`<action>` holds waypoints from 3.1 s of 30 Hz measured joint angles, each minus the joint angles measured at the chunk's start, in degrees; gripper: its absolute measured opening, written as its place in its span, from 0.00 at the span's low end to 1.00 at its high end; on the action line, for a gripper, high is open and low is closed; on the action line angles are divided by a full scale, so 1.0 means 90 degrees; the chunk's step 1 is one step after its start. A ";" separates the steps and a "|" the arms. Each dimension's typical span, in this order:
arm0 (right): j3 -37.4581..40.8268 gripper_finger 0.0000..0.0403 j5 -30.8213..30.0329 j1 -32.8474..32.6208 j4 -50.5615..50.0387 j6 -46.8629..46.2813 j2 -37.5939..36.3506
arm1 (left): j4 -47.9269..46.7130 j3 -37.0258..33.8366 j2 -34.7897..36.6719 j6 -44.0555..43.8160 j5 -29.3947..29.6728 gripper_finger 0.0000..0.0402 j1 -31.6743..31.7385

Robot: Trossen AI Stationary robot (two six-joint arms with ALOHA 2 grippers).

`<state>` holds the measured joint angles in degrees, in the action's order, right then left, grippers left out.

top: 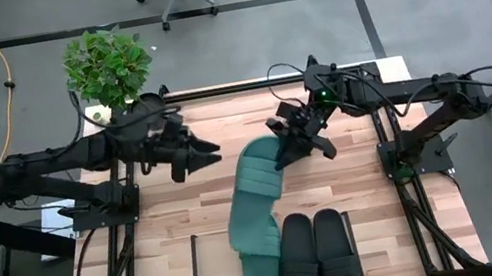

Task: Pick and place slides into the shelf
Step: Put the blue slide on the shelf

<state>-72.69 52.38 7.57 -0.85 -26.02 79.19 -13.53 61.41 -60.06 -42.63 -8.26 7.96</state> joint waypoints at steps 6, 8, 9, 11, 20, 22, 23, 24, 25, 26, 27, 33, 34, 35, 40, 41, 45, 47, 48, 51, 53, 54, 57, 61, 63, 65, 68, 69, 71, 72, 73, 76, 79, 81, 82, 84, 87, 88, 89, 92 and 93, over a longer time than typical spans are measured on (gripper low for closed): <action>0.0000 0.00 0.0069 -0.0199 -0.0011 -0.0056 0.0003 | 0.0890 0.0004 -0.0515 -0.0018 -0.0494 0.58 -0.0008; 0.0000 0.00 0.0071 -0.0249 0.0004 -0.0087 0.0024 | 0.1114 0.0002 -0.0702 -0.0083 -0.0614 0.56 -0.0008; 0.0000 0.00 0.0070 -0.0272 -0.0008 -0.0100 0.0031 | 0.1194 0.0002 -0.0768 -0.0113 -0.0668 0.55 -0.0008; 0.0000 0.00 0.0086 -0.0325 -0.0005 -0.0093 0.0063 | 0.1269 0.0004 -0.0888 -0.0154 -0.0741 0.53 -0.0008; -0.0002 0.00 0.0145 -0.0522 -0.0023 -0.0117 0.0221 | 0.1654 0.0002 -0.1029 -0.0274 -0.0802 0.52 -0.0004; -0.0002 0.00 0.0142 -0.0554 0.0034 -0.0111 0.0272 | 0.1646 0.0002 -0.1029 -0.0274 -0.0802 0.52 -0.0004; -0.0002 0.00 0.0143 -0.0560 0.0047 -0.0117 0.0288 | 0.1646 0.0002 -0.1029 -0.0274 -0.0802 0.52 -0.0004; -0.0002 0.00 0.0136 -0.0560 0.0040 -0.0121 0.0295 | 0.1646 0.0002 -0.1029 -0.0274 -0.0802 0.52 -0.0004; -0.0002 0.00 0.0114 -0.0562 0.0059 -0.0109 0.0297 | 0.1640 0.0002 -0.1029 -0.0274 -0.0802 0.52 -0.0004; -0.0002 0.00 0.0099 -0.0563 0.0096 -0.0109 0.0297 | 0.1636 0.0002 -0.1047 -0.0277 -0.0802 0.52 -0.0006; -0.0002 0.00 0.0097 -0.0563 0.0124 -0.0109 0.0297 | 0.1630 0.0002 -0.1066 -0.0291 -0.0802 0.52 -0.0004; -0.0002 0.00 0.0080 -0.0560 0.0242 -0.0223 0.0297 | 0.1595 0.0005 -0.1165 -0.0309 -0.0904 0.52 -0.0004; -0.0002 0.00 0.0073 -0.0560 0.0237 -0.0223 0.0297 | 0.1566 -0.0003 -0.1172 -0.0313 -0.0930 0.52 -0.0004; -0.0002 0.00 0.0075 -0.0560 0.0237 -0.0223 0.0297 | 0.1583 -0.0002 -0.1179 -0.0313 -0.0949 0.52 -0.0004; -0.0002 0.00 0.0105 -0.0560 0.0228 -0.0225 0.0398 | 0.1692 -0.0003 -0.1317 -0.0322 -0.1018 0.51 -0.0004; -0.0002 0.00 0.0137 -0.0560 0.0212 -0.0226 0.0432 | 0.1817 0.0011 -0.1370 -0.0321 -0.1027 0.51 -0.0005; -0.0002 0.00 0.0193 -0.0565 0.0251 -0.0224 0.0568 | 0.1923 0.0005 -0.1462 -0.0373 -0.1138 0.51 -0.0005; -0.0002 0.00 0.0232 -0.0565 0.0254 -0.0219 0.0597 | 0.1880 0.0007 -0.1515 -0.0428 -0.1292 0.51 -0.0010; -0.0002 0.00 0.0229 -0.0565 0.0255 -0.0193 0.0598 | 0.1839 -0.0003 -0.1535 -0.0466 -0.1350 0.51 -0.0008; -0.0002 0.00 0.0241 -0.0565 0.0271 -0.0121 0.0594 | 0.1876 0.0004 -0.1609 -0.0469 -0.1428 0.51 -0.0011; -0.0002 0.00 0.0245 -0.0565 0.0266 -0.0123 0.0594 | 0.1867 0.0002 -0.1612 -0.0483 -0.1468 0.51 -0.0010; -0.0002 0.00 0.0267 -0.0565 0.0266 -0.0118 0.0594 | 0.1879 0.0002 -0.1618 -0.0483 -0.1472 0.51 -0.0008; -0.0002 0.00 0.0282 -0.0565 0.0266 -0.0104 0.0594 | 0.1863 0.0002 -0.1676 -0.0499 -0.1564 0.51 -0.0008; -0.0002 0.00 0.0283 -0.0565 0.0269 -0.0103 0.0594 | 0.1907 0.0004 -0.1724 -0.0530 -0.1712 0.51 -0.0008; -0.0002 0.00 0.0285 -0.0565 0.0260 -0.0092 0.0594 | 0.1851 0.0002 -0.1747 -0.0590 -0.1838 0.51 -0.0009; -0.0002 0.00 0.0284 -0.0565 0.0263 -0.0073 0.0594 | 0.1929 0.0009 -0.1819 -0.0628 -0.1880 0.51 -0.0008; -0.0002 0.00 0.0282 -0.0565 0.0255 -0.0070 0.0594 | 0.1888 0.0002 -0.1868 -0.0646 -0.2000 0.51 -0.0008; -0.0002 0.00 0.0282 -0.0565 0.0259 -0.0070 0.0594 | 0.1929 0.0005 -0.1904 -0.0646 -0.2015 0.51 -0.0008; -0.0002 0.00 0.0282 -0.0565 0.0259 -0.0069 0.0594 | 0.1915 0.0008 -0.1943 -0.0648 -0.2112 0.49 -0.0008; -0.0002 0.00 0.0282 -0.0565 0.0254 -0.0067 0.0594 | 0.1910 0.0002 -0.1949 -0.0648 -0.2141 0.48 -0.0008; -0.0002 0.00 0.0280 -0.0565 0.0255 -0.0062 0.0594 | 0.1918 0.0002 -0.1949 -0.0648 -0.2143 0.46 -0.0009; -0.0002 0.00 0.0279 -0.0565 0.0257 -0.0056 0.0594 | 0.1954 0.0007 -0.1965 -0.0646 -0.2148 0.37 -0.0008; -0.0002 0.00 0.0286 -0.0565 0.0254 -0.0005 0.0594 | 0.2048 0.0004 -0.1972 -0.0644 -0.2125 0.27 -0.0004; -0.0002 0.00 0.0248 -0.0565 0.0261 0.0012 0.0583 | 0.2071 0.0004 -0.1969 -0.0650 -0.2074 0.20 -0.0004; -0.0002 0.00 0.0237 -0.0565 0.0260 0.0010 0.0580 | 0.2083 0.0001 -0.1971 -0.0648 -0.2068 0.17 -0.0004; -0.0002 0.00 0.0236 -0.0565 0.0259 0.0012 0.0579 | 0.2123 0.0000 -0.1971 -0.0648 -0.2050 0.11 -0.0004; -0.0002 0.00 0.0212 -0.0565 0.0263 0.0046 0.0572 | 0.2139 -0.0002 -0.1971 -0.0646 -0.2051 0.09 -0.0004; -0.0002 0.00 0.0212 -0.0559 0.0263 0.0046 0.0572 | 0.2139 -0.0002 -0.1971 -0.0646 -0.2051 0.09 -0.0004; -0.0002 0.01 0.0211 -0.0553 0.0263 0.0045 0.0572 | 0.2139 -0.0001 -0.1971 -0.0646 -0.2048 0.09 -0.0004; -0.0002 0.06 0.0132 -0.0540 0.0261 0.0044 0.0572 | 0.2111 -0.0003 -0.1970 -0.0646 -0.2053 0.11 -0.0004; -0.0002 0.09 0.0114 -0.0520 0.0259 0.0041 0.0569 | 0.2100 -0.0003 -0.1969 -0.0646 -0.2053 0.13 -0.0004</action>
<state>-72.71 53.40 2.89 1.48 -25.66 84.31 5.37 61.39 -77.78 -48.45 -26.74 7.92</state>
